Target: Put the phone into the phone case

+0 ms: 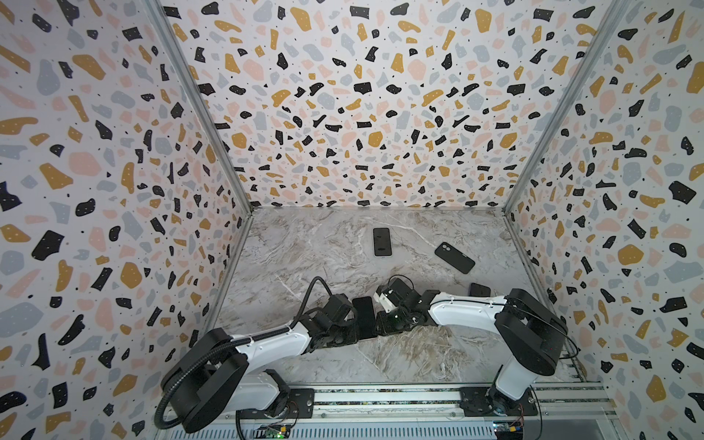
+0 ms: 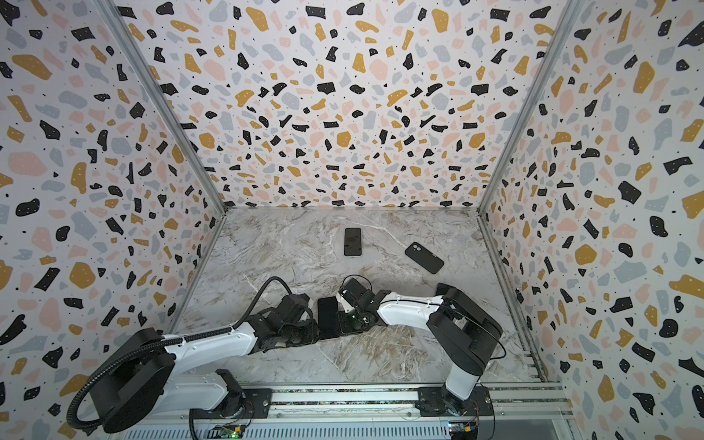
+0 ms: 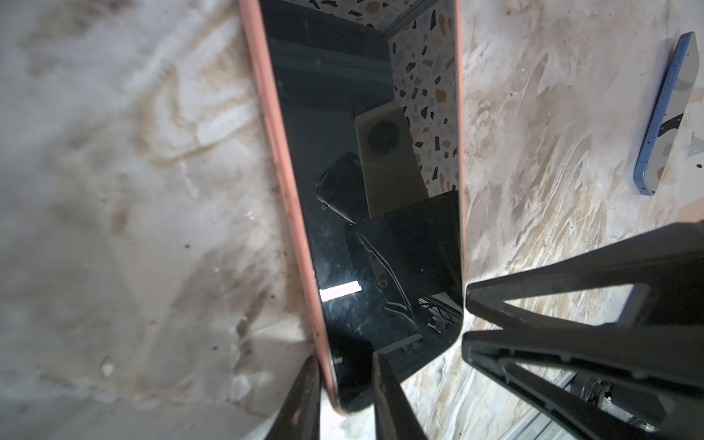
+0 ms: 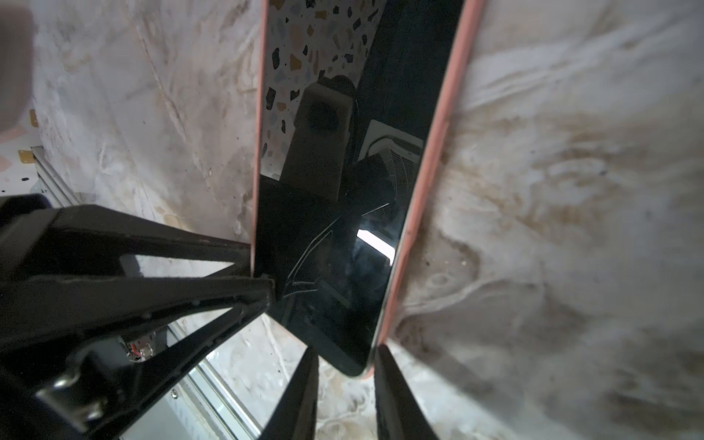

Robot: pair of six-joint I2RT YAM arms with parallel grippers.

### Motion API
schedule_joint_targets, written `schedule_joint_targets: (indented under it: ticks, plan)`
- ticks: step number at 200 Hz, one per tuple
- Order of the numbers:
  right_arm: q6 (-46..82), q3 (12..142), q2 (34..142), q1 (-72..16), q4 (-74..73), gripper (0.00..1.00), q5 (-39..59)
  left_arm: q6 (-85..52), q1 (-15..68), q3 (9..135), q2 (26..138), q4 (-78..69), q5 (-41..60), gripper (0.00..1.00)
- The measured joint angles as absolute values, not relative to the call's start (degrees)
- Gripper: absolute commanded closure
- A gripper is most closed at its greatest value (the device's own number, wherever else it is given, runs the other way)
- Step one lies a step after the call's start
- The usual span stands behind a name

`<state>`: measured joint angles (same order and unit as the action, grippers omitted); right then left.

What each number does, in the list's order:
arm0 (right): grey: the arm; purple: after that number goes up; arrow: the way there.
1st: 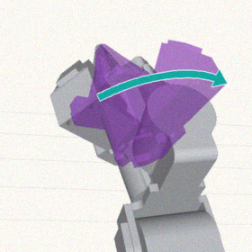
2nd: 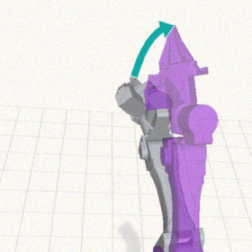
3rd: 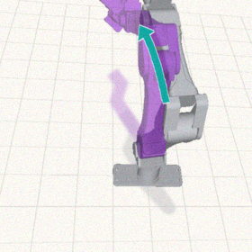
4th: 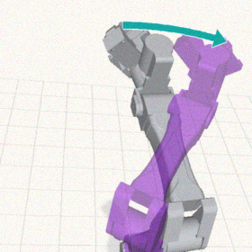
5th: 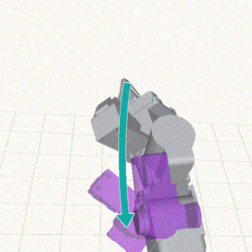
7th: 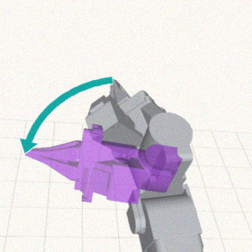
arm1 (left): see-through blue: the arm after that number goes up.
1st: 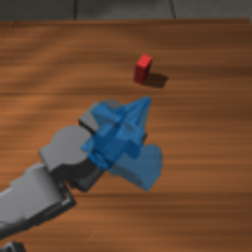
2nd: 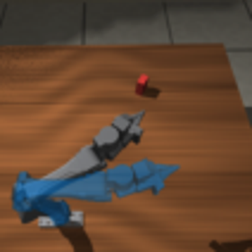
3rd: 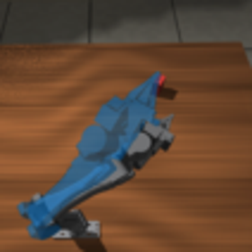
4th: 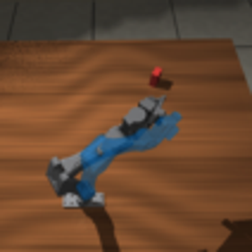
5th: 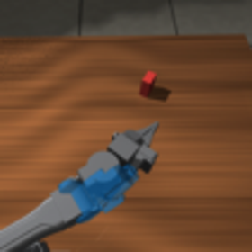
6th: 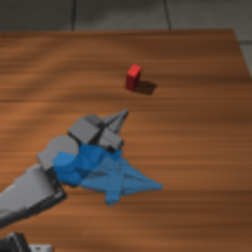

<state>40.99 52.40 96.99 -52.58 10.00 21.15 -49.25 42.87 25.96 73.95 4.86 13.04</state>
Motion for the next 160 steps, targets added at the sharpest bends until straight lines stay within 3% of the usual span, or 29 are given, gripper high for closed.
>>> schedule_joint_targets:
  ticks: [99, 160]
  plan:
    - [40.84, 52.40, 98.48, -52.93, 9.80, 0.68, 20.75, -49.32, 42.89, 25.74, 73.84, 4.84, 13.04, 0.83]
    - [41.21, 52.42, 99.50, -52.75, 9.02, 0.83, 21.67, -49.34, 42.89, 25.74, 73.84, 4.84, 13.04, 0.84]
